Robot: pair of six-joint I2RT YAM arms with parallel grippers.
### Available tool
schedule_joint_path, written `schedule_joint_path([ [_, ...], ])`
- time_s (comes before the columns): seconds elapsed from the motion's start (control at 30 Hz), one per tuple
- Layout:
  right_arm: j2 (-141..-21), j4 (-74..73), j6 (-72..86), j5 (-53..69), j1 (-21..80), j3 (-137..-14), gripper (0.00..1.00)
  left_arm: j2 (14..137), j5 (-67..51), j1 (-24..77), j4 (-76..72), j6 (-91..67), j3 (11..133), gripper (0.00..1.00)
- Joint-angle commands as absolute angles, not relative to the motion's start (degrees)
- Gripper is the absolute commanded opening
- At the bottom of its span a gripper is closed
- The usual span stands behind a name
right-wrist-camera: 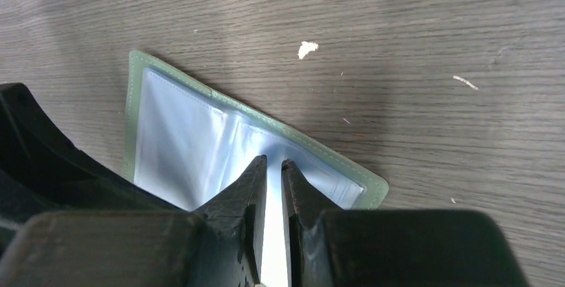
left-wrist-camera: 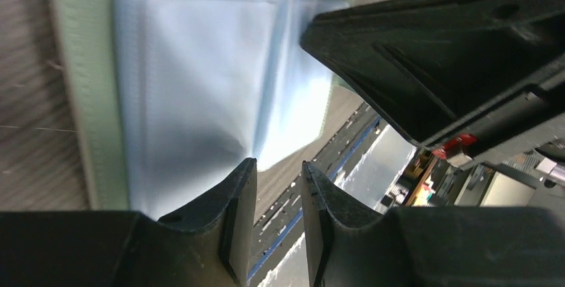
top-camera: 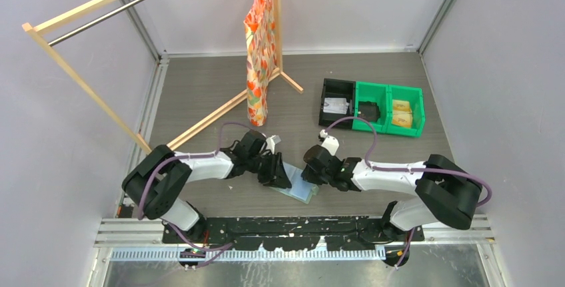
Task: Take the credit cards out of the card holder
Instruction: Remove the credit card from the card holder.
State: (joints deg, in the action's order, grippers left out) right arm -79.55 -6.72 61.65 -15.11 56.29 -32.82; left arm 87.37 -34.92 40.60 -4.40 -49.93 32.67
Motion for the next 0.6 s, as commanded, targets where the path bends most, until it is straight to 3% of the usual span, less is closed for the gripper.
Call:
schedule_joint_path([
  [0.0, -81.79, -8.43, 61.72, -16.35, 56.53, -30.29, 0.19, 82.66, -33.84, 41.48, -3.33, -49.02, 34.89, 0.32],
  [0.1, -81.21, -8.45, 61.91, -16.43, 56.53, -29.91, 0.19, 78.67, -29.02, 41.48, 2.65, -46.37, 35.62, 0.33],
  [0.23, -80.07, -8.69, 62.13, -16.7, 56.43, -29.28, 0.19, 76.58, -22.87, 41.31, 7.58, -44.91, 36.45, 0.5],
  [0.57, -78.88, -9.16, 62.46, -17.14, 56.47, -28.42, 0.19, 82.67, -21.62, 41.24, 5.61, -44.38, 36.79, 0.55],
])
